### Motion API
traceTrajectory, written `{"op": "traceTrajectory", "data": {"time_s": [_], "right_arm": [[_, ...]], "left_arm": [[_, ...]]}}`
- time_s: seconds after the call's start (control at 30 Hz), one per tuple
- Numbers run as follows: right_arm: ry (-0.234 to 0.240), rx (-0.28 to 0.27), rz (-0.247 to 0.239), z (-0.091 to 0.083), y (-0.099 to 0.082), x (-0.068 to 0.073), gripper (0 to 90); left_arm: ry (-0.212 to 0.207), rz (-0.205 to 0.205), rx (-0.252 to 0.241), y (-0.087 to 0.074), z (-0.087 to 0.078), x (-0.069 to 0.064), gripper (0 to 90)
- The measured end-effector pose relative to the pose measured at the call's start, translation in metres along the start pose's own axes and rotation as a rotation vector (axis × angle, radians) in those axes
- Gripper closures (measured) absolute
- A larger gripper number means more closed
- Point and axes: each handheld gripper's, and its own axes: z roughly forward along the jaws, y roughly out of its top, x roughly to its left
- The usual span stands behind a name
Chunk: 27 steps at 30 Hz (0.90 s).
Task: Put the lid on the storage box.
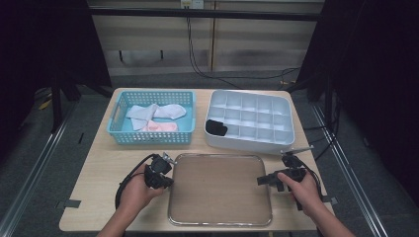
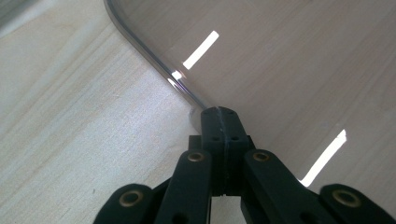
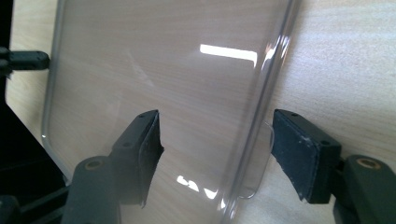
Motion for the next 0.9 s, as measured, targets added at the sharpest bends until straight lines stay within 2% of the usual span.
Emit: {"op": "traceTrajectory", "data": {"time_s": [0.13, 0.2, 0.23, 0.27, 0.3, 0.4, 0.63, 0.73, 0.83, 0.9], "right_arm": [[-0.010, -0.021, -0.026, -0.006, 0.002, 0.004, 37.7], [0.005, -0.037, -0.017, -0.011, 0.005, 0.005, 41.1], [0.010, -0.048, -0.025, -0.015, 0.006, 0.006, 42.5], [0.023, -0.060, -0.025, -0.018, 0.008, 0.007, 43.8], [0.036, -0.070, -0.023, -0.022, 0.010, 0.008, 45.1], [0.052, -0.085, -0.041, -0.030, 0.014, 0.014, 49.7], [0.046, -0.106, -0.065, -0.039, 0.019, 0.025, 54.4], [0.063, -0.123, -0.070, -0.044, 0.020, 0.029, 57.0], [0.037, -0.123, -0.088, -0.045, 0.021, 0.033, 57.3], [0.042, -0.124, -0.088, -0.046, 0.021, 0.033, 57.3]], "left_arm": [[0.007, -0.006, 0.002, 0.000, 0.000, -0.002, 90.0], [0.011, -0.012, 0.001, -0.001, 0.000, -0.001, 90.0], [0.018, -0.001, -0.003, -0.001, 0.000, -0.002, 90.0], [0.023, -0.004, 0.005, -0.001, 0.000, -0.002, 90.0], [0.060, 0.013, 0.049, -0.002, 0.002, -0.002, 90.0], [0.052, -0.001, 0.046, -0.003, 0.002, -0.001, 90.0], [0.041, -0.023, 0.026, -0.005, 0.002, 0.000, 90.0], [0.043, -0.022, 0.029, -0.005, 0.002, 0.000, 90.0], [0.048, -0.022, 0.032, -0.005, 0.002, -0.001, 90.0], [0.053, -0.010, 0.040, -0.004, 0.002, -0.002, 90.0]]}}
